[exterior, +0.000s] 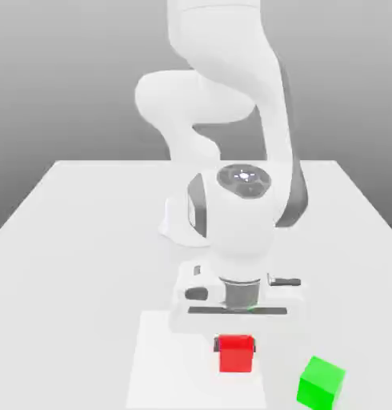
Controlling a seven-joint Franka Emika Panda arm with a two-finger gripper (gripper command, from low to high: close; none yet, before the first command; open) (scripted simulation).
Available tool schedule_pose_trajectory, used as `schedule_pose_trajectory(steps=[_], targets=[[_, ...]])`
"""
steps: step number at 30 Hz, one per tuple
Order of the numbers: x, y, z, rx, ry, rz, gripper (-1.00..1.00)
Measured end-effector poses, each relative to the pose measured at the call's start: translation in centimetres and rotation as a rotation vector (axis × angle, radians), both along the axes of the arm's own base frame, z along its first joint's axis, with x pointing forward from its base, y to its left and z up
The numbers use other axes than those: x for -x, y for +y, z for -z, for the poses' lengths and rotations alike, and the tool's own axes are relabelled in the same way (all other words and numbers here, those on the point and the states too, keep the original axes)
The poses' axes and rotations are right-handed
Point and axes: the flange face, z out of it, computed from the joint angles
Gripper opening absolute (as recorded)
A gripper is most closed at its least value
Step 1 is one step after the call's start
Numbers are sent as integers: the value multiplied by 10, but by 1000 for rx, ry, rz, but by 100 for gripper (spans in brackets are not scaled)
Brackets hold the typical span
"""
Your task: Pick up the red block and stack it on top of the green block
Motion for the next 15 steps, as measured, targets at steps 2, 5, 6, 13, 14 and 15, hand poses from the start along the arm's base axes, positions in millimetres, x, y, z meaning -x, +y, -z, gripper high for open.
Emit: schedule_pose_trajectory(steps=[2, 5, 6, 13, 14, 15], targets=[[0, 0, -1, 0, 0, 0, -100], [-1, 0, -28, -1, 0, 1, -100], [-1, 0, -39, -1, 0, 1, -100], [-38, 69, -84, -1, 1, -102, -100], [-44, 85, -89, -1, 1, -123, -100], [-50, 101, -94, -1, 1, -144, -100]])
